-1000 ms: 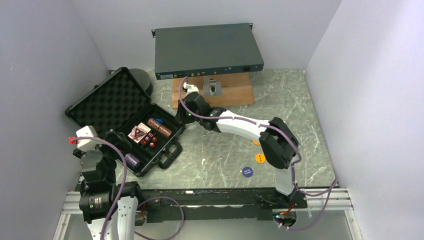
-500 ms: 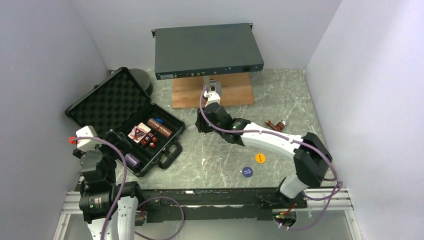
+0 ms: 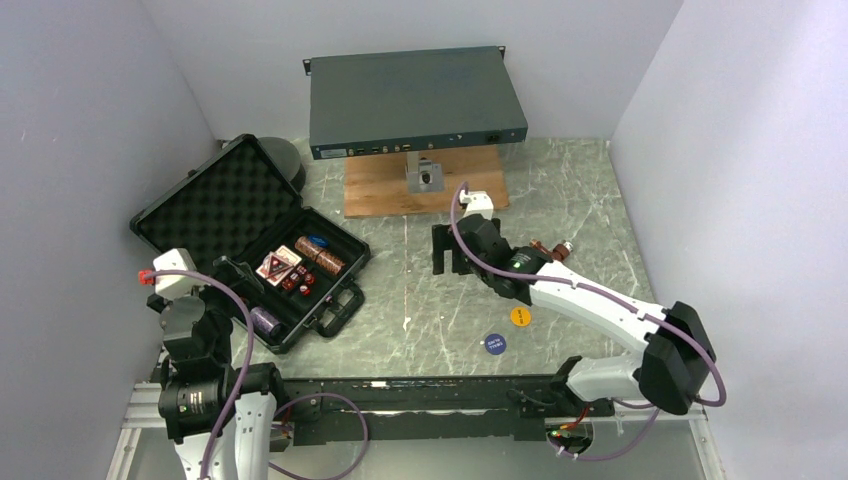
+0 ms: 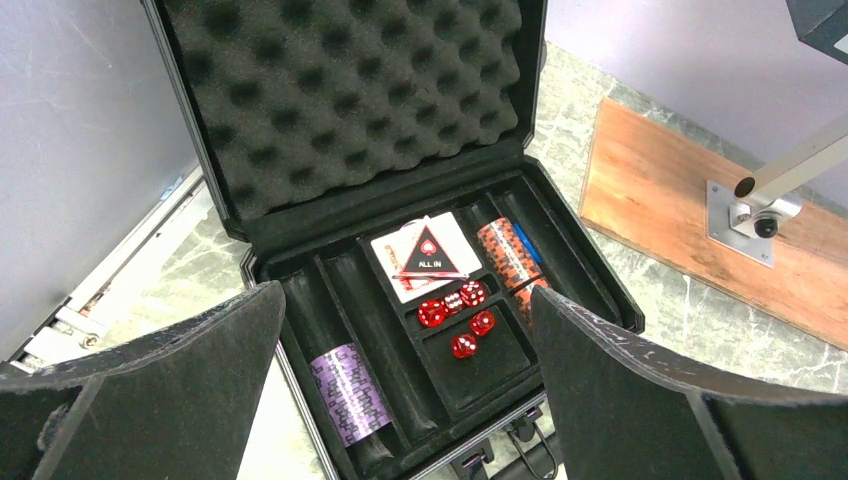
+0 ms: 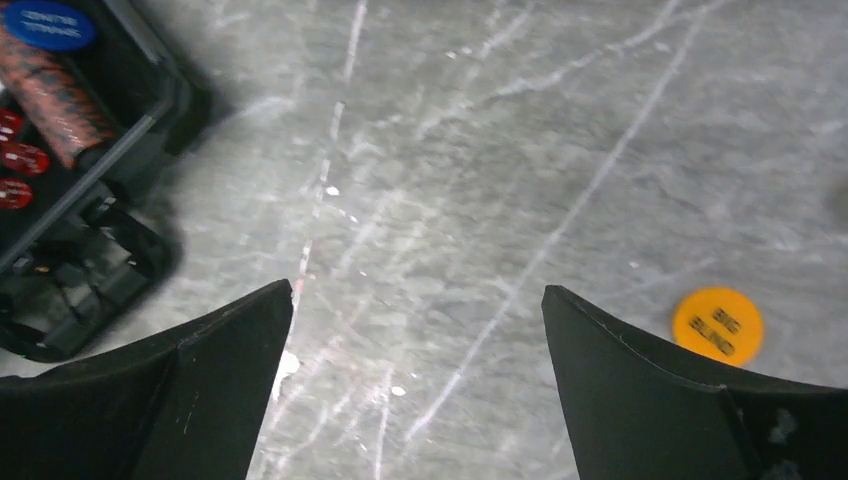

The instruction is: Pack up texas hold em set

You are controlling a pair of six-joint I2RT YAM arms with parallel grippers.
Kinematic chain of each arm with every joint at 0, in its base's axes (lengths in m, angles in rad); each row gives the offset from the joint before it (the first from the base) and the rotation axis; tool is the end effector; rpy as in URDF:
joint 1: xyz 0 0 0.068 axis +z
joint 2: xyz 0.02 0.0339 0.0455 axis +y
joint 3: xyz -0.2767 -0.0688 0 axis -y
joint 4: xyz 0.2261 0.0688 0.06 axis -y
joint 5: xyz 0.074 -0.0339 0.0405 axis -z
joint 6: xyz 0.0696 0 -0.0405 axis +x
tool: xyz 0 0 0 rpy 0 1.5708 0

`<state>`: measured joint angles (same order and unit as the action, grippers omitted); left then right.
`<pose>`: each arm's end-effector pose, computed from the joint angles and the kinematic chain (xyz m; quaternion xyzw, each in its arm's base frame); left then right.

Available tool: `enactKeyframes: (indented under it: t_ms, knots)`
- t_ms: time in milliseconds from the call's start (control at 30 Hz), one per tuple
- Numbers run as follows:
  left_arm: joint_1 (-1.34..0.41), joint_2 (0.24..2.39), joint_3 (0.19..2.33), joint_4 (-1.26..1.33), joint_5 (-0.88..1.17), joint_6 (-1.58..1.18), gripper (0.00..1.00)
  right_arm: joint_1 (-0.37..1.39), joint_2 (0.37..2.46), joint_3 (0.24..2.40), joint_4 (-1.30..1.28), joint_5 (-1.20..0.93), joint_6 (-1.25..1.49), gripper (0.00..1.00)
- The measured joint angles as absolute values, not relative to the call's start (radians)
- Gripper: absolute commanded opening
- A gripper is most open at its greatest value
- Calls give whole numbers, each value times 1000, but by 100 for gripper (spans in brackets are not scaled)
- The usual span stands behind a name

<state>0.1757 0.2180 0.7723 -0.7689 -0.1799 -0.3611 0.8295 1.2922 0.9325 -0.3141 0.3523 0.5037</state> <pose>0.0468 0.0210 0.3130 -0.2600 0.7329 0.0118 0.6286 0.2105 0.1944 0.2692 -0.0689 0.8877 0.1399 0.4332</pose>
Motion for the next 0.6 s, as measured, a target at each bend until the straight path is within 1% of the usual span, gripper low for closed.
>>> enactKeyframes:
  t_ms: [167,467,600]
  knots:
    - [176,227,772,-767,-176,-361,100,801,1241,894,-402,395,549,100]
    - [183,238,772,-765,-169,-361,100,656,1205,870,-559,447,670,100]
    - [183,241,772,-764,-162,-361,100,608,1211,857,-601,463,729,97]
